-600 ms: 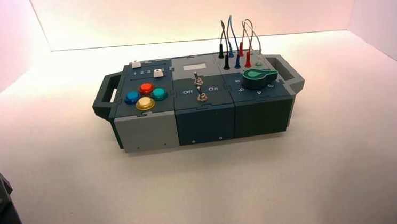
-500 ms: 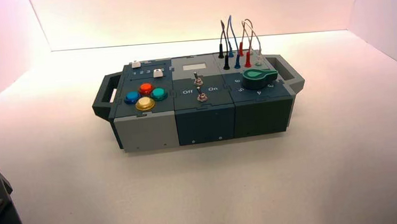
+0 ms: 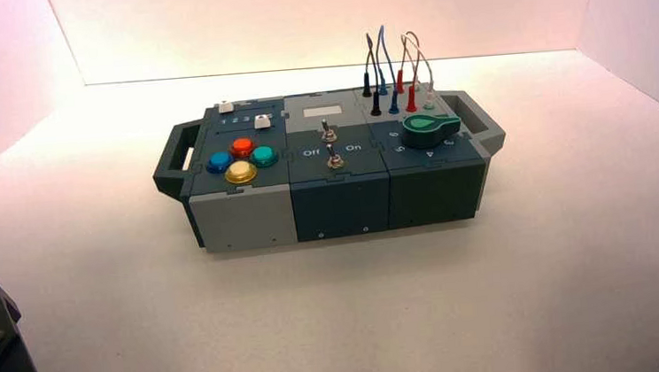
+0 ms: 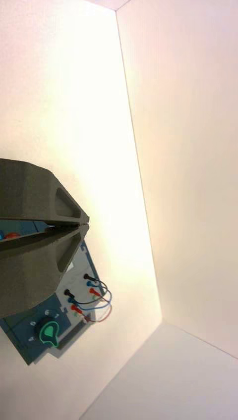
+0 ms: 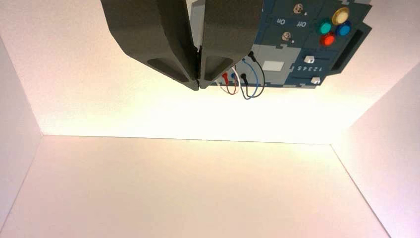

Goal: Push the green button with the left gripper.

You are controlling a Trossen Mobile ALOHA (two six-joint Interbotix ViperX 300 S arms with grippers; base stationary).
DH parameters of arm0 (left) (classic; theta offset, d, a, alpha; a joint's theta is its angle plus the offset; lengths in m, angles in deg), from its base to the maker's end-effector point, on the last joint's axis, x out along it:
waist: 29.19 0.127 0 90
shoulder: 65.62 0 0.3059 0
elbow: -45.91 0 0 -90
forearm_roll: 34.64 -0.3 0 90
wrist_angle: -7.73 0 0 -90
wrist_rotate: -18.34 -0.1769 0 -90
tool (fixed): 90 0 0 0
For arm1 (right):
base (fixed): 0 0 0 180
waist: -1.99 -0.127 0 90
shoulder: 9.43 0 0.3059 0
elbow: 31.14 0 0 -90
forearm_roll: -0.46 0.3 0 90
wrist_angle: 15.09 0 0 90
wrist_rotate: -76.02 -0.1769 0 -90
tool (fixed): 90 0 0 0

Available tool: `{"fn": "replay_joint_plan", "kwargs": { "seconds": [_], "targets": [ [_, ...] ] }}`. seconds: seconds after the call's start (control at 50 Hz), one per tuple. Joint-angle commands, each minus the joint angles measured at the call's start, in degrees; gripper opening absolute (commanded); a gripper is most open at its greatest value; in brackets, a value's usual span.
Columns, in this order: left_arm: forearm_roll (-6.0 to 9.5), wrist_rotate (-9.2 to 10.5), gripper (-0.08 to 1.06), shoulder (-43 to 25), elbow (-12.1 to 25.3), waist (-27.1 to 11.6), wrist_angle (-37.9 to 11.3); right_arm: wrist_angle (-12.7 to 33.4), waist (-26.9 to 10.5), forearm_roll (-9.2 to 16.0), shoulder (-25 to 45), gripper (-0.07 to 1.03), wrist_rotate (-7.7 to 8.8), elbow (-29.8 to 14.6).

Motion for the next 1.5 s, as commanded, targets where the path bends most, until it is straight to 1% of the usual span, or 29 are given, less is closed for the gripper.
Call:
{"fn": "replay_joint_plan", "kwargs": {
  "seconds": [0.02, 0.18, 0.24, 0.34, 0.44, 0.6, 0.62, 0.64, 0.7, 0.82, 0.96, 1.06, 1.12, 1.16, 1.2, 1.38, 1.46, 1.5],
  "targets": [
    [-0.18, -0.35, -0.03, -1.9, 0.7, -0.1, 0.4, -1.4, 0.1, 0.0, 1.3, -0.02, 0.35, -1.6],
    [0.00, -0.44, -0.03, -3.1, 0.9, -0.4, -0.5, -1.6, 0.1, 0.0, 1.7, -0.02, 0.44, -1.1],
    [0.18, -0.35, -0.03, -3.4, 0.9, -1.1, -1.1, -1.7, 0.1, 0.0, 1.7, -0.02, 0.53, -0.9],
    [0.18, -0.35, -0.03, -4.7, 1.0, -3.4, -1.9, -1.8, 0.1, 0.2, 1.7, -0.02, 0.53, -0.4],
    [0.09, -0.35, -0.03, -7.6, 1.1, -5.7, -2.5, -1.8, 0.1, 0.2, 1.8, -0.02, 0.53, -0.4],
    [0.09, -0.44, -0.03, -15.0, 2.3, -9.5, -2.5, -2.5, 0.1, 0.4, 2.2, -0.02, 0.44, -0.1],
    [0.09, -0.53, -0.03, -17.9, 3.1, -10.9, -2.5, -2.7, 0.1, 0.4, 2.5, -0.02, 0.44, -0.1],
    [0.09, -0.79, -0.03, -19.4, 3.5, -11.8, -2.5, -2.8, 0.1, 0.4, 2.6, -0.02, 0.44, -0.1],
    [0.09, -1.41, -0.03, -23.6, 4.7, -13.5, -2.5, -2.8, 0.1, 0.4, 2.9, -0.02, 0.44, -0.1],
    [0.09, -1.76, -0.03, -33.1, 8.5, -17.2, -3.4, -2.8, 0.1, 0.4, 3.6, -0.02, 0.26, -0.1],
    [0.09, -1.93, -0.03, -42.5, 12.6, -19.6, -5.0, -2.8, 0.1, 0.4, 3.9, -0.02, 0.26, -0.2],
    [0.00, -2.29, -0.03, -48.6, 15.4, -19.9, -6.7, -2.8, 0.1, 0.4, 4.0, -0.02, 0.26, -0.1],
    [0.00, -3.16, -0.03, -51.8, 16.9, -19.9, -7.6, -2.8, 0.1, 0.4, 4.2, -0.02, 0.26, -0.1],
    [0.00, -3.52, -0.03, -52.6, 17.3, -19.9, -7.9, -2.7, 0.1, 0.4, 4.3, -0.02, 0.26, 0.0],
    [0.00, -4.39, -0.03, -54.4, 18.1, -19.9, -8.5, -2.7, 0.1, 0.4, 4.5, -0.02, 0.26, 0.0],
    [-0.09, -5.19, -0.03, -56.5, 19.2, -19.9, -10.4, -2.6, 0.1, 0.4, 5.4, -0.02, 0.18, 0.0],
    [-0.35, -5.27, -0.03, -57.0, 19.2, -19.9, -10.5, -2.5, 0.1, 0.4, 5.8, -0.02, 0.18, 0.0],
    [-0.70, -5.62, -0.03, -57.5, 19.2, -19.9, -10.5, -2.5, 0.1, 0.4, 6.0, -0.02, 0.18, 0.0]
  ]
}}
